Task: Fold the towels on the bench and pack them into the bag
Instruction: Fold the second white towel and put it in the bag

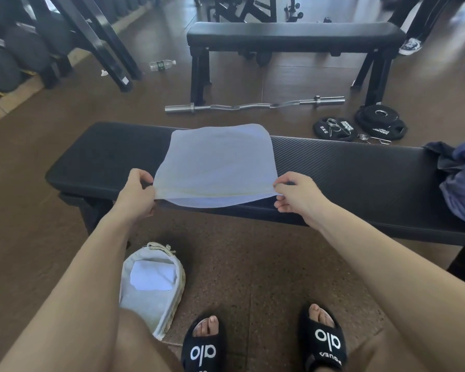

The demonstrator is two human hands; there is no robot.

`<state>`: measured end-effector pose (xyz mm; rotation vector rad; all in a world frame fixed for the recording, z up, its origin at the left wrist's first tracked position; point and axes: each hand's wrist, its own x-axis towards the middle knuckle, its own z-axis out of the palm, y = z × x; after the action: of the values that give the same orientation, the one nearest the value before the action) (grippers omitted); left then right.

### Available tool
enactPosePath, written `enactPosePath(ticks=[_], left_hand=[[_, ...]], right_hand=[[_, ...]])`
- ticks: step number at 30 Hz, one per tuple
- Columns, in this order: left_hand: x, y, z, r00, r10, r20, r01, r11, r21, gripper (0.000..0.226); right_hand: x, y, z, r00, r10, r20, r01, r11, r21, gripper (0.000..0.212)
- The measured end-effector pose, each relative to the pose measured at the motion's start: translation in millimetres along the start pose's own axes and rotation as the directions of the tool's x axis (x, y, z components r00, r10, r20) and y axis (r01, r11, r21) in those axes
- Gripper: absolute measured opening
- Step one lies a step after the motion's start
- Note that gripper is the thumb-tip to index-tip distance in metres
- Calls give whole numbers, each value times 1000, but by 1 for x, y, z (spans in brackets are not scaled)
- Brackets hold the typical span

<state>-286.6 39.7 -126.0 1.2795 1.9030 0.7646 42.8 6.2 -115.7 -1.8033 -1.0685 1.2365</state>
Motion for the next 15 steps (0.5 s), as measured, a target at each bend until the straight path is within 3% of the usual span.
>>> enactPosePath(ticks=[5,8,11,13,15], left_hand=[[-1,18,-7,998,41,-41,-48,980,-193,22],[-2,18,-7,999,30,-39,-36,984,-175,20],[-7,17,-5,997,-16,72,28,985,-172,20],[-10,38,-11,992,6,129,44,925,-378,20],[-10,72,-26,987,57,149,53,761,-647,19]], right_hand=[[5,-20,-9,993,-77,-94,104,940,326,7],[8,-16,-8,995,-18,-94,47,950,308,6],[5,-9,-6,997,66,-47,-50,960,277,7],[5,-24,-14,1000,4,-30,8,920,392,7],[6,-53,-27,992,-108,-71,129,833,538,8]])
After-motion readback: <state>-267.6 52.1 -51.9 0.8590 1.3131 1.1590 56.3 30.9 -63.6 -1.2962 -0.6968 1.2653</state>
